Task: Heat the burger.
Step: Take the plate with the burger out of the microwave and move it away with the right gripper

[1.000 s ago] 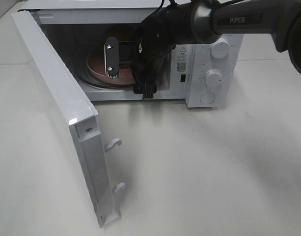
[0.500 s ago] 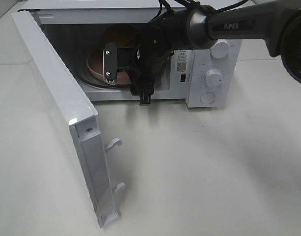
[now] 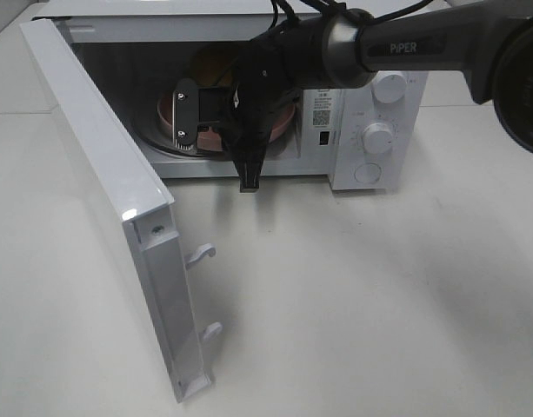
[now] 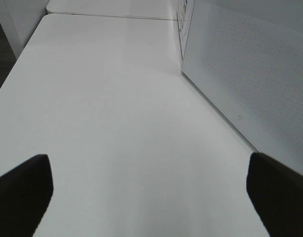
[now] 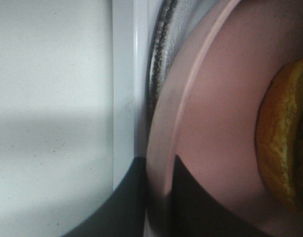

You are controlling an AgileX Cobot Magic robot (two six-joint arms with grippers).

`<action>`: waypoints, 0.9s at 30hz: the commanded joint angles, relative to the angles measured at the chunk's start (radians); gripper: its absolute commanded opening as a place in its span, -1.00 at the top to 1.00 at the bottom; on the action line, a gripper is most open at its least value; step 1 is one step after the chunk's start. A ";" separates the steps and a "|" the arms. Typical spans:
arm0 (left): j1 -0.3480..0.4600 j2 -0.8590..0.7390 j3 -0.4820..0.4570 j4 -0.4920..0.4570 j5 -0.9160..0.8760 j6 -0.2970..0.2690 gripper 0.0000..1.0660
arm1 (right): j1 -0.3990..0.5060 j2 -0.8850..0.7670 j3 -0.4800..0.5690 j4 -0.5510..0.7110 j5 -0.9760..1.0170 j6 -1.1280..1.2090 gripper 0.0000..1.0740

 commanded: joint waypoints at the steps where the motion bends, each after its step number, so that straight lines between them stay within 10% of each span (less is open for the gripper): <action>1: 0.001 -0.017 0.001 0.003 -0.017 -0.002 -0.88 | 0.002 -0.009 -0.002 0.031 0.037 0.011 1.00; 27: 0.001 -0.017 0.001 0.003 -0.017 -0.002 -0.88 | 0.011 -0.138 0.011 0.063 0.202 -0.194 1.00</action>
